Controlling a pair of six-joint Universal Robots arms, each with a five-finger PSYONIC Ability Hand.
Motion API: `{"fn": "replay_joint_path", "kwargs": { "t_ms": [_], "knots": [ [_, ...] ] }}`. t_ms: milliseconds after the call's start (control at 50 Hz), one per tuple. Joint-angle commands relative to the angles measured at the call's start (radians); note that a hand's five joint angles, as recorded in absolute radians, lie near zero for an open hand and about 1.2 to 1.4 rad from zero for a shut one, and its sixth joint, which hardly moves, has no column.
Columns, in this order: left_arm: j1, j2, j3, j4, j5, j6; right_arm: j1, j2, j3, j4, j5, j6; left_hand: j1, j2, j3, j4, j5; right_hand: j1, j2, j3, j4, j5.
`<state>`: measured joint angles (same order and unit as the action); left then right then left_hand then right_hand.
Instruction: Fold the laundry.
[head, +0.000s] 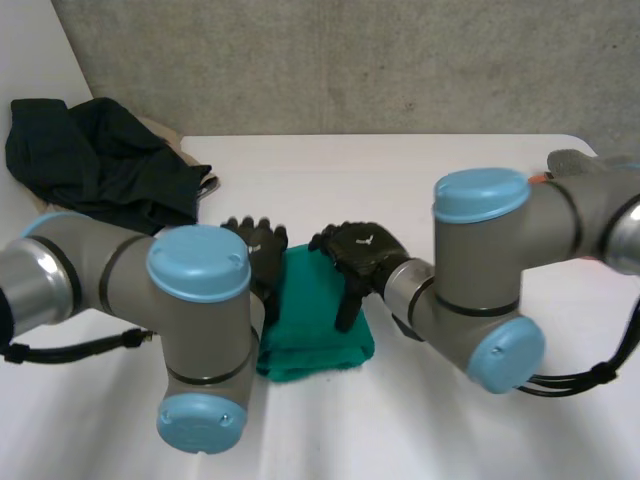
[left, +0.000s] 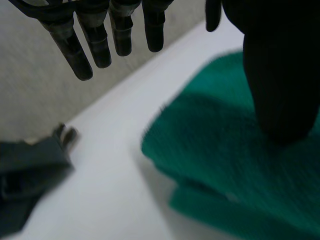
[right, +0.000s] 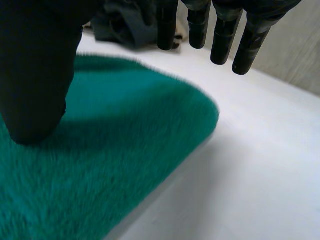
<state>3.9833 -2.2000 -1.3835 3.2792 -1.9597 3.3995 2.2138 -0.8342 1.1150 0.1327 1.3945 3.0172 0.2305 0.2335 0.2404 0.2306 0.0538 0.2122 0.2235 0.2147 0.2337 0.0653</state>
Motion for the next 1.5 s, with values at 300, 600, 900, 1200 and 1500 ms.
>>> {"fn": "replay_joint_path", "kwargs": {
  "t_ms": [300,600,900,1200,1500],
  "knots": [
    [0.077,0.091,0.034,-0.102,0.12,0.015,0.026,-0.144,0.135,-0.141,0.124,-0.229,0.009,0.006,0.0,0.009,0.012,-0.038,-0.049,-0.04,-0.059,-0.065],
    [0.177,0.256,0.046,-0.145,0.727,0.034,0.139,-0.229,0.621,-0.639,0.13,-0.245,0.056,0.053,0.046,0.056,0.059,-0.038,-0.049,-0.04,-0.059,-0.065],
    [0.18,0.232,0.032,-0.15,0.709,0.032,0.172,-0.037,0.47,-0.72,0.158,-0.379,0.059,0.056,0.049,0.059,0.062,0.23,0.219,0.228,0.209,0.202],
    [0.185,0.235,0.031,-0.151,0.709,0.023,0.172,0.041,0.353,-0.674,0.15,-0.376,0.059,0.056,0.049,0.059,0.062,0.539,0.528,0.536,0.517,0.511],
    [0.195,0.238,0.031,-0.15,0.711,0.021,0.162,-0.009,0.367,-0.521,0.144,-0.362,0.065,0.062,0.055,0.065,0.067,0.043,0.032,0.041,0.022,0.015]
  ]
}}
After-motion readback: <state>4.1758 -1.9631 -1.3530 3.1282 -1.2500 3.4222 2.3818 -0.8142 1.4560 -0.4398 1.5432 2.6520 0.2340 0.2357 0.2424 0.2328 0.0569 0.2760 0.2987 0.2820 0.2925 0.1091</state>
